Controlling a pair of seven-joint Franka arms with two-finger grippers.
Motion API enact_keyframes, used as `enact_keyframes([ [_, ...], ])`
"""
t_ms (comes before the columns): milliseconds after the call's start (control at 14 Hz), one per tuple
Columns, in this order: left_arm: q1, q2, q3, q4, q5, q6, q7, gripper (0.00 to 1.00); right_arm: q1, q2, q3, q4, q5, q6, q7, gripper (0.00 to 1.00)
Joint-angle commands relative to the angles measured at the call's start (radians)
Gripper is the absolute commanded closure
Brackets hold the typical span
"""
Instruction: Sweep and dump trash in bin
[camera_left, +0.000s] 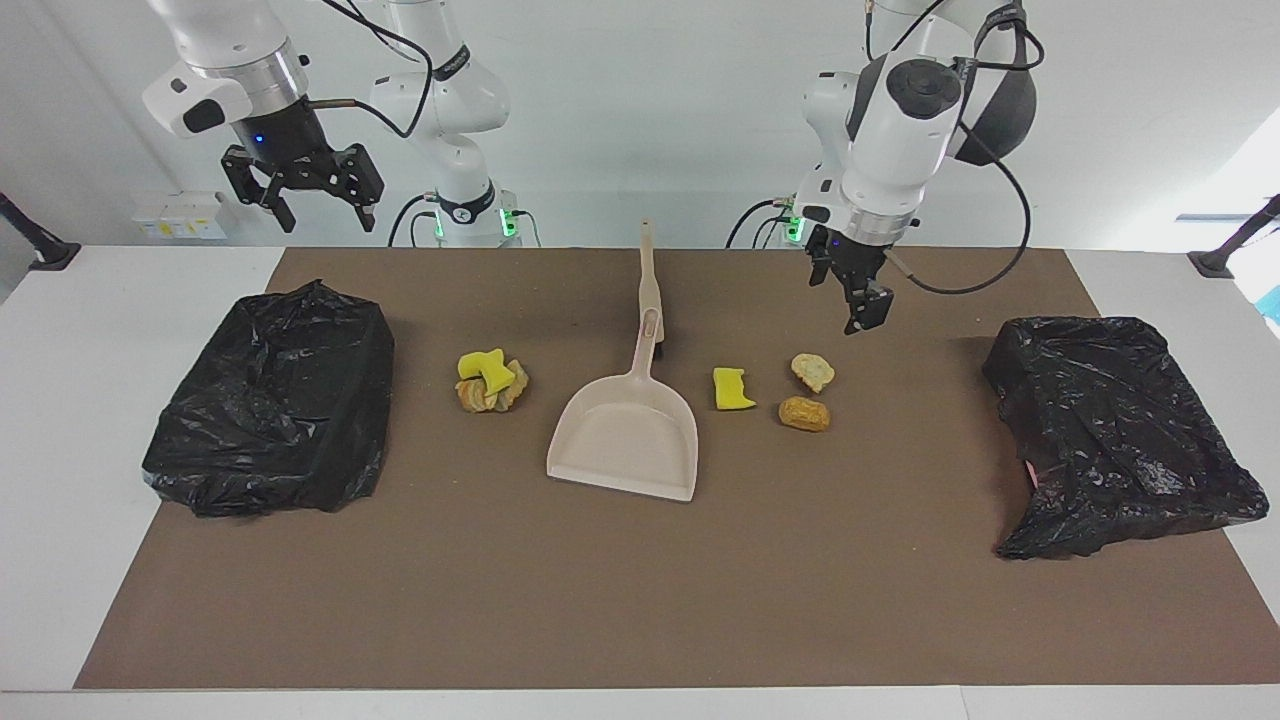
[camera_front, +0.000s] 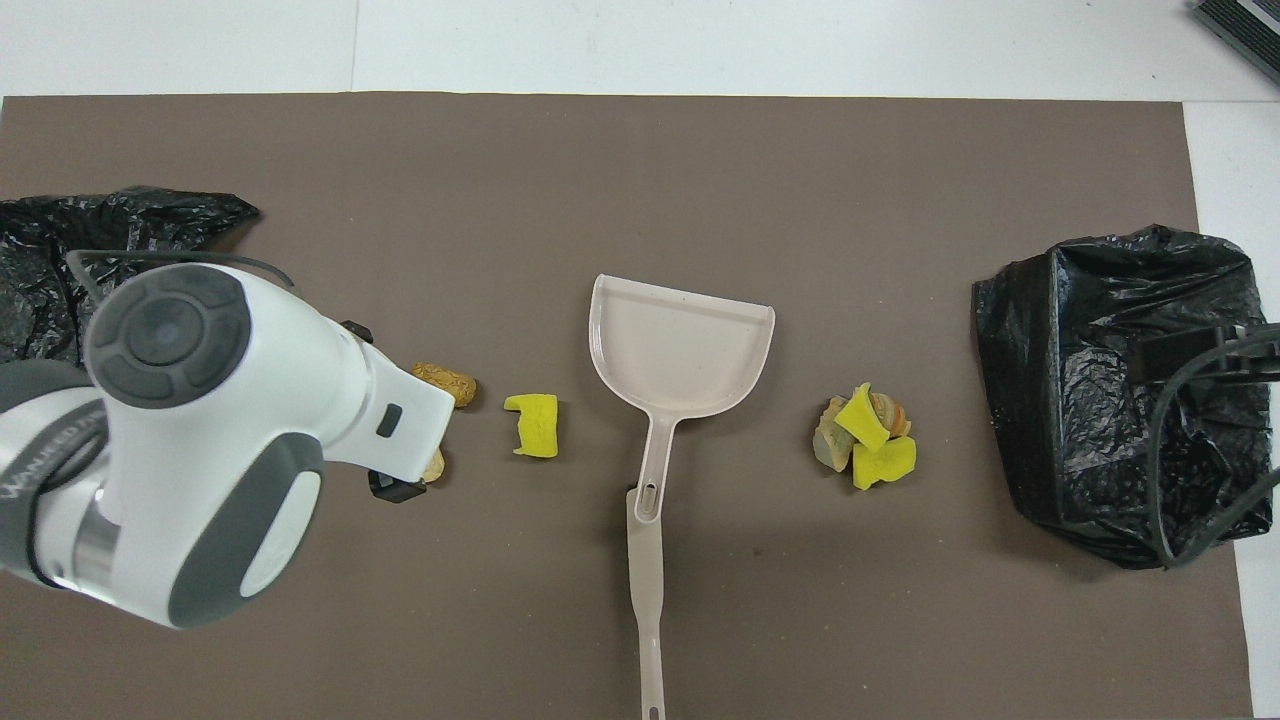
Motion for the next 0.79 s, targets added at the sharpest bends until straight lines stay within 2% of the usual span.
enact_keyframes([
  [0,-0.093,-0.042,0.014,-0.100,0.027,0.060,-0.144,0.00,-0.007,0.007,0.004,0.014,0.025,0.002,0.016,0.00],
  [215,-0.191,-0.041,0.014,-0.146,0.025,0.094,-0.382,0.00,-0.007,0.005,0.004,0.011,0.026,0.000,0.016,0.00],
  [572,-0.395,-0.016,0.011,-0.245,0.019,0.193,-1.014,0.00,-0.007,0.005,0.004,0.010,0.026,-0.001,0.016,0.00],
  [715,-0.495,0.018,0.010,-0.278,0.012,0.267,-1.276,0.00,-0.007,0.004,0.004,0.010,0.026,-0.001,0.016,0.00],
])
